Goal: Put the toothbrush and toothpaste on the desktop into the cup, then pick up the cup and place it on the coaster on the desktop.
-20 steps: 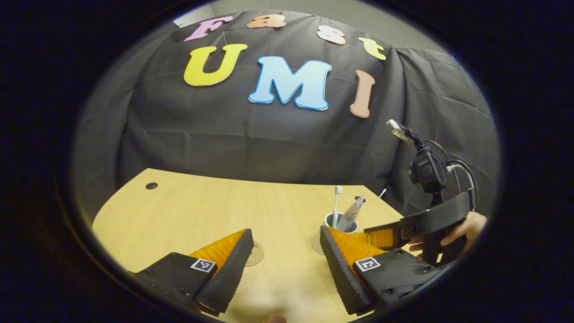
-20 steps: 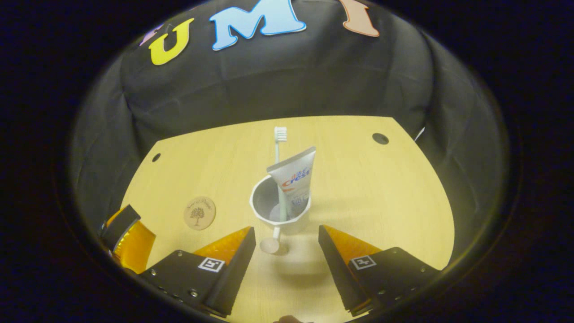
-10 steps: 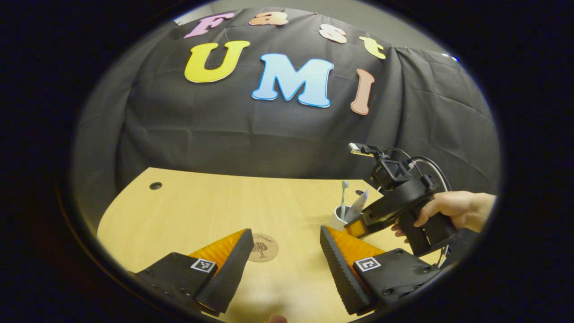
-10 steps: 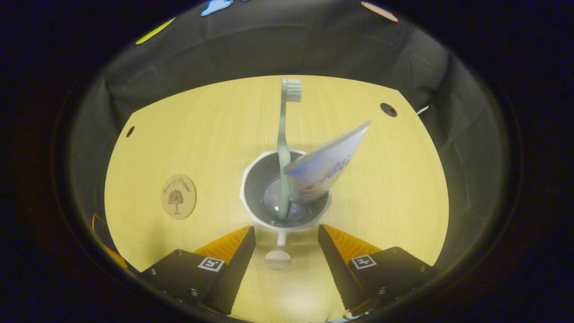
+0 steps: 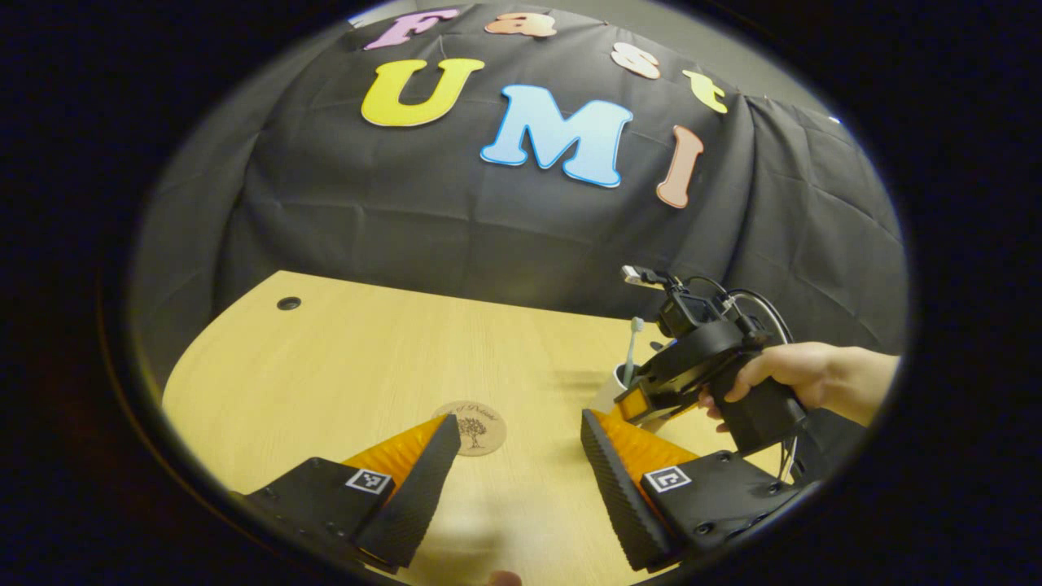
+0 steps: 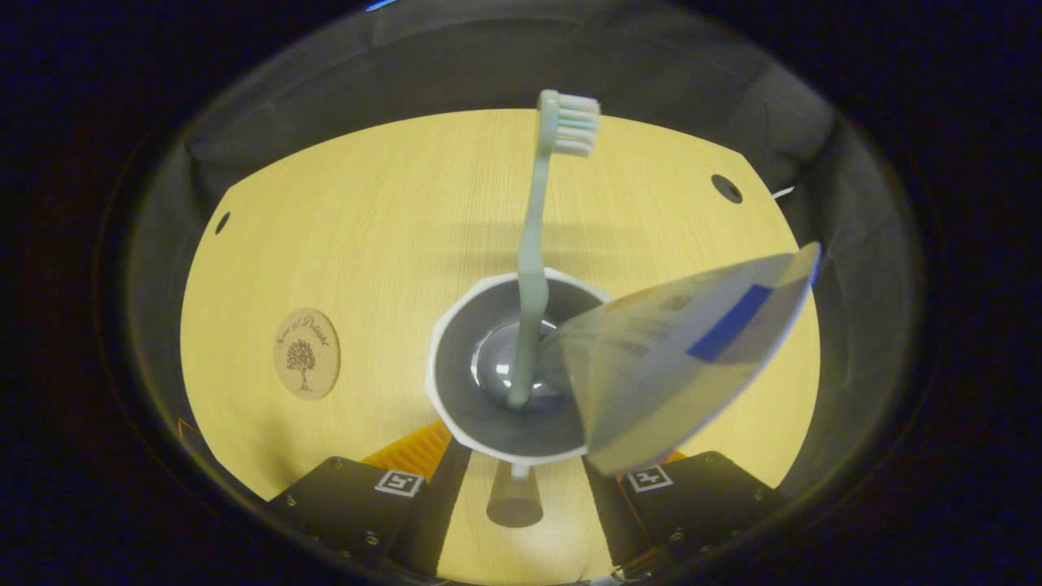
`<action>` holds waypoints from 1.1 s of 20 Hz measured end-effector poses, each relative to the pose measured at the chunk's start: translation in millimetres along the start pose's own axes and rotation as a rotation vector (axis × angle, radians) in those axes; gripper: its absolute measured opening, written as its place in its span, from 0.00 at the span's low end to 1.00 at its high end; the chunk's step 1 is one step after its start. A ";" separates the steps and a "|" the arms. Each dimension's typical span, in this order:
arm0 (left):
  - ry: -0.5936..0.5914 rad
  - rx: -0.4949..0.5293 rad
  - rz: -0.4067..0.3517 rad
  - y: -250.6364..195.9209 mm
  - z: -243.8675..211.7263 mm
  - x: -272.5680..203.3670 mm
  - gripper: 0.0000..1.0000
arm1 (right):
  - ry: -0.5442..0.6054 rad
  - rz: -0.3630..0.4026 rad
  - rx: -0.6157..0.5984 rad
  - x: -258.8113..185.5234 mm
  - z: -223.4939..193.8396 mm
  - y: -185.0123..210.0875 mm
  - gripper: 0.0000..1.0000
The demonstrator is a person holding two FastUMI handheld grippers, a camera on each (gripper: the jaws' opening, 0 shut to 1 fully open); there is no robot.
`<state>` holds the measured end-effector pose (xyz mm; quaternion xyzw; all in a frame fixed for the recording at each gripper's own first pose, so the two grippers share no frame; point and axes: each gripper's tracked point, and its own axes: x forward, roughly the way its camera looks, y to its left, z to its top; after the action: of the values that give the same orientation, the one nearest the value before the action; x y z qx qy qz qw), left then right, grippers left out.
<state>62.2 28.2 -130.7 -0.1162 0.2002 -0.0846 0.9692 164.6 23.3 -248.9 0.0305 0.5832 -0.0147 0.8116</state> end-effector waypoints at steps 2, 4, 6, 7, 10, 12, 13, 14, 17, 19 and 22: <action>-0.006 0.004 0.005 3.0 0.6 3.7 0.97 | 0.025 0.006 0.001 3.5 -3.8 0.6 0.62; -0.021 0.004 0.007 5.1 3.1 5.2 0.97 | 0.028 -0.008 -0.015 3.7 -4.4 -2.6 0.61; -0.020 0.000 0.012 6.8 0.0 5.2 0.97 | 0.040 0.001 -0.022 -1.5 -4.5 -1.9 0.46; -0.020 -0.003 0.012 7.0 -1.2 4.9 0.97 | 0.045 0.011 -0.026 -1.2 -5.9 -1.0 0.46; -0.021 -0.003 0.019 11.6 -2.4 3.4 0.97 | 0.051 0.007 0.008 0.7 -7.7 1.2 0.24; -0.020 0.000 0.027 17.3 -4.0 -0.2 0.97 | 0.047 0.004 0.006 -0.2 -9.1 1.3 0.27; -0.022 -0.001 0.031 19.4 -3.6 -2.8 0.97 | 0.040 0.009 0.006 -1.6 -8.6 3.4 0.27; -0.025 -0.003 0.034 22.3 -4.2 -4.1 0.97 | 0.033 0.013 0.003 -3.8 -8.4 5.8 0.27; -0.024 -0.006 0.040 28.0 -7.4 -12.6 0.97 | 0.021 0.025 -0.026 -6.1 -14.5 24.8 0.27; -0.023 -0.004 0.043 32.4 -10.6 -19.0 0.97 | 0.006 0.042 -0.045 -9.5 -16.4 45.4 0.27; -0.027 0.001 0.051 40.7 -14.2 -30.3 0.97 | -0.005 0.077 -0.057 -16.8 -17.0 71.4 0.27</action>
<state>33.8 70.9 -142.7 -0.1119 0.1899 -0.0584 0.9737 147.4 95.5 -236.0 0.0297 0.5800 0.0328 0.8134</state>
